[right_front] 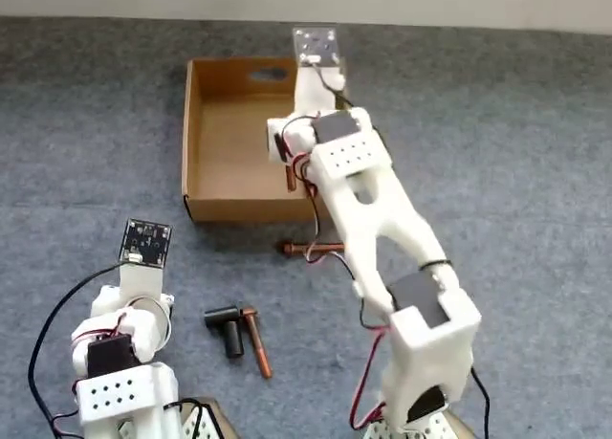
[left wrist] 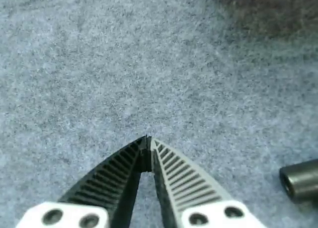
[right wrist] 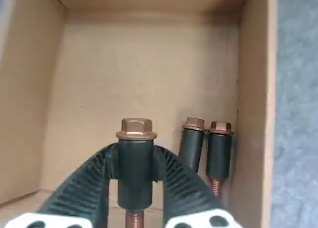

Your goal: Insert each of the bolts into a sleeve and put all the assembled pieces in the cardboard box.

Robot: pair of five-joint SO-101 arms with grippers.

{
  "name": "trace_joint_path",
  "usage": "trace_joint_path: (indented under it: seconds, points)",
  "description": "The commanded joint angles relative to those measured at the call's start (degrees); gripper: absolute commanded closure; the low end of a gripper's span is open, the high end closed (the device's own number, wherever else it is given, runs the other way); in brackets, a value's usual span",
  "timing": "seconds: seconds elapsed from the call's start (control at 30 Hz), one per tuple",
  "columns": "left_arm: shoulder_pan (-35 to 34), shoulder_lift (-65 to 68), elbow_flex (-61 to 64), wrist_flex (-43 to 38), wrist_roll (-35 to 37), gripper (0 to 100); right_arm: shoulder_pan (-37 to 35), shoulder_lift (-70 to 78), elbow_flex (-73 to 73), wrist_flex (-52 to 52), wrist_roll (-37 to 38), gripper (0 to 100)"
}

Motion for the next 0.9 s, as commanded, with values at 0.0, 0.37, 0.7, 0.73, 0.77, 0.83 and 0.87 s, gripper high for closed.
trace_joint_path:
  seconds: [0.0, 0.37, 0.7, 0.73, 0.77, 0.83, 0.87]
  points:
    - [-0.57, -0.57, -0.13, -0.79, -0.18, 98, 1.54, 1.89, -4.35, 0.13, -0.97, 99.1]
    - [-0.57, -0.57, -0.13, -0.79, -0.18, 98, 0.31, 3.03, -4.26, 6.64, -1.05, 99.1]
    - [-0.57, -0.57, -0.13, -0.7, -0.18, 98, 3.3, -3.91, -8.22, 9.89, -0.53, 99.1]
    - [-0.57, -0.57, -0.13, -0.7, -0.18, 98, 3.21, -4.26, -7.87, 8.92, -0.53, 99.1]
    - [-0.57, -0.57, -0.13, -0.7, -0.18, 98, 3.12, -4.26, -7.87, 7.87, -0.53, 99.1]
    - [-0.57, -0.57, -0.13, -0.7, -0.18, 98, 1.98, -3.74, -6.9, 5.76, -0.53, 99.1]
    - [-0.57, -0.57, -0.13, -0.7, -0.18, 98, 1.45, -2.86, -5.76, 4.7, -0.79, 99.1]
